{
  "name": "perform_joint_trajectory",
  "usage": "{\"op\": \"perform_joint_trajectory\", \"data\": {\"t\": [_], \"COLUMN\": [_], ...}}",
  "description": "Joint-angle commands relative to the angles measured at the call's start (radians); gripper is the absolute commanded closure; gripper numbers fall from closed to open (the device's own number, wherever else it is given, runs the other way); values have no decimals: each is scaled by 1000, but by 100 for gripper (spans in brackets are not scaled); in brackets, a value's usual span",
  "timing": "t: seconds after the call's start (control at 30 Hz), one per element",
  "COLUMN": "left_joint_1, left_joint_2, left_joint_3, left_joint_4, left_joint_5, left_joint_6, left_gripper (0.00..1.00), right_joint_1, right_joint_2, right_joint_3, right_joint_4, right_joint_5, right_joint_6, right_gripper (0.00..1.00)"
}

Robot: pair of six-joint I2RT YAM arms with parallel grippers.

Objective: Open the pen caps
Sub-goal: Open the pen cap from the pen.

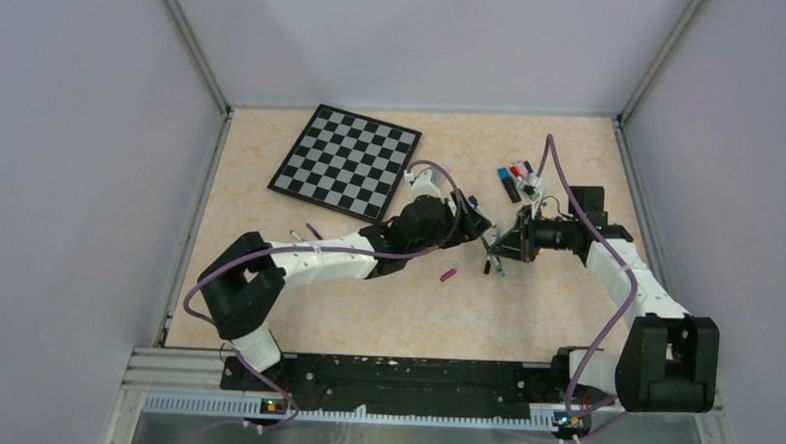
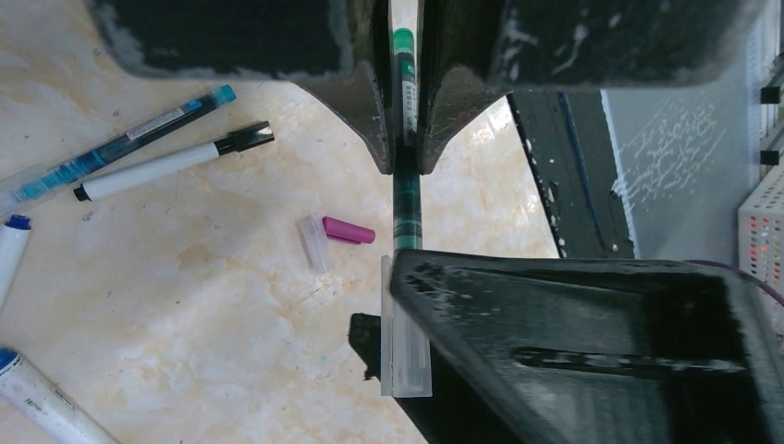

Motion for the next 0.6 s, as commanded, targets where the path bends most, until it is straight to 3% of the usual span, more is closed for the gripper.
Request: {"op": "perform_joint_trajectory", "data": {"t": [0.0, 0.43, 0.57], "left_joint_1": [-14, -26, -26], "left_joint_2": [43, 69, 69], "left_joint_3": [94, 135, 131], "left_joint_4": [-111, -157, -151], "left_joint_5": [-62, -99, -89], "left_joint_6": [-32, -61, -62], "left_gripper": [27, 63, 82], "right_joint_1": [18, 44, 51], "right_joint_2": [-39, -36, -35], "right_joint_3": [-2, -5, -6], "right_joint_4": [23, 19, 16], "right_joint_5": [0, 30, 34], "right_joint_6": [-31, -44, -48], "right_gripper": [100, 100, 100]}}
